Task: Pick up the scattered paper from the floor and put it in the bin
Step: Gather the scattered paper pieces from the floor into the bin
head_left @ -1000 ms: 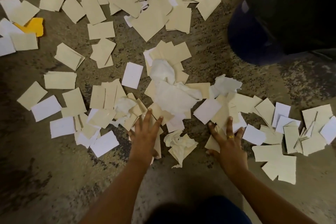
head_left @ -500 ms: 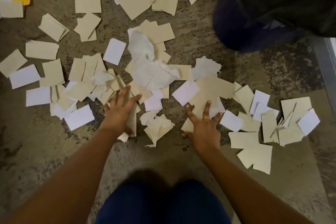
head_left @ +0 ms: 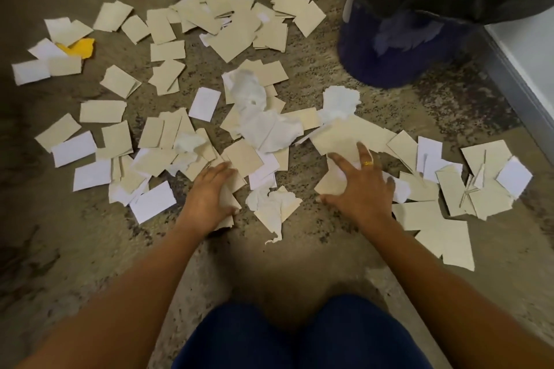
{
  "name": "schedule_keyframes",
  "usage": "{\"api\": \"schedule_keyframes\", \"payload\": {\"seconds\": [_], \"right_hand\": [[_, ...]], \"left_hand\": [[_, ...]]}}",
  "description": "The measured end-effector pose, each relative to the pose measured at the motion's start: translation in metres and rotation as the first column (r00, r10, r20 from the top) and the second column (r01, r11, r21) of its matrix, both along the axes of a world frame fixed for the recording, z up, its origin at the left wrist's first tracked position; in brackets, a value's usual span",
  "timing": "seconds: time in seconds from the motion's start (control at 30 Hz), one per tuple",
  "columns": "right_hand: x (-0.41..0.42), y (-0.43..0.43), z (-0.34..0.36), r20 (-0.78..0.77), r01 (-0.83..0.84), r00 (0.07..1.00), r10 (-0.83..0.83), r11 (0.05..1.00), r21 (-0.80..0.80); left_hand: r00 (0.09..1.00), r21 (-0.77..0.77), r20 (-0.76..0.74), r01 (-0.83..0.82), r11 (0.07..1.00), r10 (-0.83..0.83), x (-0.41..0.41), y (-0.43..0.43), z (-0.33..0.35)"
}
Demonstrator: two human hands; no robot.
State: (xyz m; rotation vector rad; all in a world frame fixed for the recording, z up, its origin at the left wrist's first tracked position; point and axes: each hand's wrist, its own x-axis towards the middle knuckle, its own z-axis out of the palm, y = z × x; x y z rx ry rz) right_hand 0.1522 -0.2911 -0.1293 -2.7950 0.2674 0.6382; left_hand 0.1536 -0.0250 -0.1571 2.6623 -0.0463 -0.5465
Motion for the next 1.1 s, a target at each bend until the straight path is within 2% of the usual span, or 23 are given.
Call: {"api": "schedule_keyframes", "payload": {"seconds": [0.1, 0.17, 0.23, 0.3, 0.37, 0.47, 0.6, 0.73, 0.9, 1.1], "right_hand": [[0.005, -0.005, 0.005, 0.117, 0.088, 0.988, -0.104, 0.988, 0.129], [0.012, -0.011, 0.003, 0.128, 0.151, 0.977, -0.173, 0.975, 0.166], [0.021, -0.017, -0.002, 0.016, 0.195, 0.98, -0.199, 0.972, 0.128], [0.029, -0.019, -0.008, -0.121, 0.239, 0.967, -0.226, 0.966, 0.104], [0.032, -0.014, -0.015, -0.194, 0.248, 0.956, -0.221, 0.961, 0.122], [0.033, 0.005, -0.02, -0.237, 0.168, 0.962, -0.135, 0.978, 0.126], [0.024, 0.034, -0.024, -0.257, 0.049, 0.966, -0.024, 0.995, 0.089], [0.009, 0.056, -0.03, -0.183, 0.0, 0.983, 0.014, 0.997, 0.075], [0.0, 0.075, -0.033, -0.051, 0.017, 0.999, -0.009, 0.987, 0.157], [-0.004, 0.086, -0.03, 0.091, -0.025, 0.996, 0.006, 0.977, 0.211]], "left_hand": [[0.987, -0.112, 0.102, -0.109, 0.988, 0.121, -0.017, -0.006, 0.004], [0.964, -0.07, 0.165, -0.198, 0.978, 0.207, -0.023, -0.009, 0.006], [0.916, 0.017, 0.16, -0.375, 0.927, 0.367, -0.024, -0.012, 0.01], [0.82, 0.042, 0.061, -0.572, 0.819, 0.57, -0.021, -0.014, 0.016], [0.727, 0.016, -0.06, -0.684, 0.729, 0.684, -0.016, -0.015, 0.02], [0.737, 0.118, -0.14, -0.651, 0.75, 0.661, -0.014, -0.026, 0.018], [0.763, 0.181, -0.137, -0.607, 0.774, 0.631, -0.01, -0.042, 0.014], [0.706, 0.085, -0.186, -0.682, 0.727, 0.684, -0.004, -0.053, 0.014], [0.618, 0.004, -0.215, -0.774, 0.633, 0.756, -0.002, -0.061, 0.009], [0.564, -0.184, -0.36, -0.824, 0.537, 0.743, -0.001, -0.069, 0.006]]}}
